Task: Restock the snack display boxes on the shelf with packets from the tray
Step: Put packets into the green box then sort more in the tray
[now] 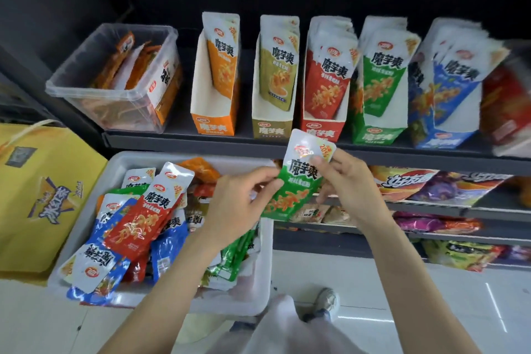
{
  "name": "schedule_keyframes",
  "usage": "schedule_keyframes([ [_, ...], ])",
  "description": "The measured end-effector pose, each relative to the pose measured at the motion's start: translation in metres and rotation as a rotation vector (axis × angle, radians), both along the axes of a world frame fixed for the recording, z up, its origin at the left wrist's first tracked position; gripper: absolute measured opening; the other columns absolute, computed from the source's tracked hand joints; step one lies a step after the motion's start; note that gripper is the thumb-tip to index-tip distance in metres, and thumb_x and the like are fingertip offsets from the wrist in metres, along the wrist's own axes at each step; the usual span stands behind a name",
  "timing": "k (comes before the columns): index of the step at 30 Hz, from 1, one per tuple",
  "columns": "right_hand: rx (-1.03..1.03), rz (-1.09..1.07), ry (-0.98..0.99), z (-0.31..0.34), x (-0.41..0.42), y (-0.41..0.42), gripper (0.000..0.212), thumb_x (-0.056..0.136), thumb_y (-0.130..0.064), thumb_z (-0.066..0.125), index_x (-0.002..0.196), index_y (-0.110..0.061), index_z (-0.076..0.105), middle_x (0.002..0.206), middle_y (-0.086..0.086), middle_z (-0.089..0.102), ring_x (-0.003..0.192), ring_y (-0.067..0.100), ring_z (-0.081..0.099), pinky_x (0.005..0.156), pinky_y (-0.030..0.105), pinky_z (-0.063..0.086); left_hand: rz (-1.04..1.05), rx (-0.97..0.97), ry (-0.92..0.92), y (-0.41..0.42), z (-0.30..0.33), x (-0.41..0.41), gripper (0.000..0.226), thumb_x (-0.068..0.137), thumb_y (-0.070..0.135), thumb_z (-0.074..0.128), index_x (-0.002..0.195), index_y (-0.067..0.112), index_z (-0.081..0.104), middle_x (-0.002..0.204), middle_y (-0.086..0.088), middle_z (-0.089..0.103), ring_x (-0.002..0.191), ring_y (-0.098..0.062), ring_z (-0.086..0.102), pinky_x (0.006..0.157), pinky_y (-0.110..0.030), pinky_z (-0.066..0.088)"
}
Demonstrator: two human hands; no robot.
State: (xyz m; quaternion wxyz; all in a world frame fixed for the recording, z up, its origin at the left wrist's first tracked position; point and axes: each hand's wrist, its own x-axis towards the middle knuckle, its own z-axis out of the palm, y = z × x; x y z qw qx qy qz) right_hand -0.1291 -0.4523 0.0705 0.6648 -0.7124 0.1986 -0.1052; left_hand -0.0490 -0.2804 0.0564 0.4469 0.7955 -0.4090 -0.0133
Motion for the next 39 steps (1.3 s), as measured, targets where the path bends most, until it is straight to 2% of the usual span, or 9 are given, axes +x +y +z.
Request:
schedule_keyframes([
  [6, -0.11, -0.475, -0.297, 0.032, -0.044, -0.071, 0.015, 0.099, -0.021, 0.049, 0.108, -0.026, 0.059, 0.088, -0.016, 0.069, 0.076, 0.008, 0.069, 0.061, 0.028, 0.059, -0.083, -0.132, -0.046, -0.089, 0.031, -0.004, 0.031, 0.09, 0.035, 0.059, 0.117, 0.021, 0.063, 0.106, 0.014, 0.068, 0.1, 0.003, 0.062, 0.085, -0.022, 0.051],
  [11, -0.342, -0.63, -0.444, 0.061, -0.046, -0.137, 0.014, 0.103, -0.017, 0.042, 0.113, -0.02, 0.051, 0.084, -0.016, 0.054, 0.065, -0.004, 0.057, 0.069, 0.031, 0.059, -0.001, 0.076, -0.451, -0.152, 0.021, 0.018, 0.032, 0.089, 0.04, 0.052, 0.113, 0.024, 0.065, 0.11, 0.006, 0.066, 0.105, -0.016, 0.055, 0.09, -0.034, 0.041],
  [14, -0.445, -0.602, -0.429, 0.071, -0.014, -0.157, 0.016, 0.103, -0.017, 0.04, 0.11, -0.026, 0.05, 0.093, -0.01, 0.059, 0.08, 0.006, 0.068, 0.066, 0.029, 0.059, -0.005, 0.203, -0.589, -0.173, 0.012, 0.03, 0.031, 0.086, 0.042, 0.051, 0.104, 0.024, 0.068, 0.107, 0.005, 0.063, 0.103, -0.021, 0.051, 0.086, -0.036, 0.038],
  [16, -0.532, -0.559, -0.335, 0.071, 0.013, -0.165, 0.021, 0.101, -0.021, 0.043, 0.093, -0.038, 0.05, 0.077, -0.012, 0.053, 0.078, 0.019, 0.067, 0.065, 0.036, 0.058, -0.015, 0.226, -0.65, -0.177, 0.007, 0.035, 0.02, 0.083, 0.037, 0.063, 0.095, 0.022, 0.071, 0.104, 0.002, 0.063, 0.1, -0.026, 0.053, 0.083, -0.038, 0.04],
  [21, -0.59, -0.455, -0.142, 0.048, 0.06, -0.18, 0.032, 0.096, -0.022, 0.055, 0.068, -0.009, 0.048, 0.054, -0.006, 0.045, 0.06, 0.019, 0.067, 0.053, 0.042, 0.053, 0.001, 0.194, -0.655, -0.18, 0.0, 0.039, 0.011, 0.076, 0.017, 0.076, 0.085, 0.022, 0.072, 0.101, -0.001, 0.064, 0.1, -0.027, 0.051, 0.086, -0.039, 0.038],
  [24, -0.702, -0.513, -0.119, 0.032, 0.074, -0.185, 0.036, 0.093, -0.024, 0.059, 0.062, -0.01, 0.045, 0.055, 0.006, 0.054, 0.062, 0.027, 0.067, 0.049, 0.033, 0.036, 0.001, 0.181, -0.619, -0.18, 0.003, 0.039, 0.011, 0.075, 0.014, 0.076, 0.083, 0.022, 0.073, 0.1, 0.0, 0.065, 0.098, -0.027, 0.051, 0.083, -0.038, 0.035],
  [29, -0.811, -0.648, -0.088, 0.018, 0.081, -0.177, 0.007, 0.085, -0.008, 0.064, 0.088, -0.006, 0.058, 0.083, 0.003, 0.048, 0.07, 0.016, 0.045, 0.062, 0.02, 0.027, -0.016, 0.189, -0.595, -0.177, 0.003, 0.04, 0.01, 0.077, 0.012, 0.073, 0.084, 0.019, 0.073, 0.102, -0.001, 0.064, 0.101, -0.028, 0.052, 0.085, -0.037, 0.033],
  [36, -0.768, -0.657, -0.248, 0.023, 0.058, -0.157, 0.035, 0.084, -0.008, 0.064, 0.116, -0.005, 0.05, 0.106, 0.007, 0.054, 0.086, 0.014, 0.049, 0.073, 0.005, 0.034, -0.031, 0.161, -0.613, -0.172, 0.0, 0.044, 0.014, 0.079, 0.013, 0.072, 0.091, 0.019, 0.072, 0.107, 0.0, 0.065, 0.105, -0.026, 0.052, 0.088, -0.04, 0.039],
  [39, -0.814, -0.611, -0.361, 0.028, 0.036, -0.126, 0.026, 0.087, -0.006, 0.057, 0.113, -0.007, 0.053, 0.106, 0.004, 0.056, 0.093, 0.015, 0.052, 0.08, 0.017, 0.041, -0.004, 0.097, -0.572, -0.162, 0.0, 0.039, 0.022, 0.086, 0.023, 0.062, 0.106, 0.018, 0.069, 0.11, 0.001, 0.064, 0.109, -0.023, 0.051, 0.092, -0.038, 0.043],
])
